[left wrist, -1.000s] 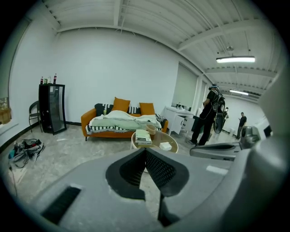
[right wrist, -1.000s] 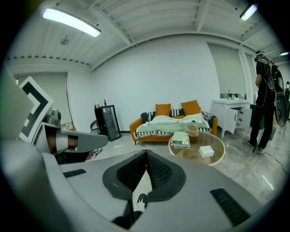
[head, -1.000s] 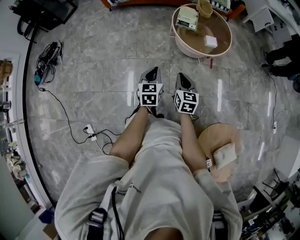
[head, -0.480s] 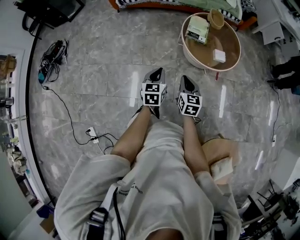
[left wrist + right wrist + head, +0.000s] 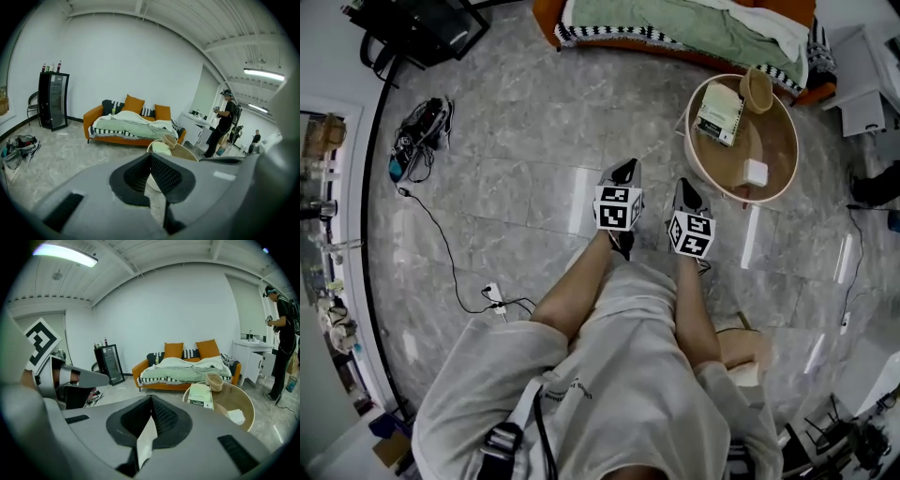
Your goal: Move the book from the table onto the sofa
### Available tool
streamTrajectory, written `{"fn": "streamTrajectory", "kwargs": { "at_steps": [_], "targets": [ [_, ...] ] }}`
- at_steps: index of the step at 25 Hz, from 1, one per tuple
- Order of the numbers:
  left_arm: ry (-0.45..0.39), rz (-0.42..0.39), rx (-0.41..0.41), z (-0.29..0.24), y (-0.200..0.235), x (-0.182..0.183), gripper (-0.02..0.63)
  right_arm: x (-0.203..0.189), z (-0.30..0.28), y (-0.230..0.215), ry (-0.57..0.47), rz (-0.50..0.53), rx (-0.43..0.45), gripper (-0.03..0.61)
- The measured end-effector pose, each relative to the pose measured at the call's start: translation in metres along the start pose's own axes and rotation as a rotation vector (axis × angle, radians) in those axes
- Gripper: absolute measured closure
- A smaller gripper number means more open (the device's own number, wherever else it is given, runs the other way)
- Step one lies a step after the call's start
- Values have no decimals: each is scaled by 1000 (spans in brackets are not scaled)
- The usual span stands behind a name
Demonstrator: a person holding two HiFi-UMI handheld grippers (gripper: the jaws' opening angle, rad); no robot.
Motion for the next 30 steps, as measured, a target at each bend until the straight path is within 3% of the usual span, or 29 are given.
{"fn": "streamTrajectory", "kwargs": {
  "at_steps": [8,21,30],
  "targets": [
    [-4,-38,-69,-58,42,62,604,57,-85,10,-9,6,6,572],
    [36,33,-9,-99,106,72,604,75,-164,12,41,-7,43,572],
    [60,-14,-20,-165,130,118,604,120,-236,-10,39,-28,40,572]
  ]
}}
Point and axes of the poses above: the fingertips, and each gripper's own axes: z backward along the fingers, y to its left, x out of its top, the point moved 3 cm from there along z, backward along the fingers, and after that the axes turned 6 degrees about -z, right-handed, at the moved point
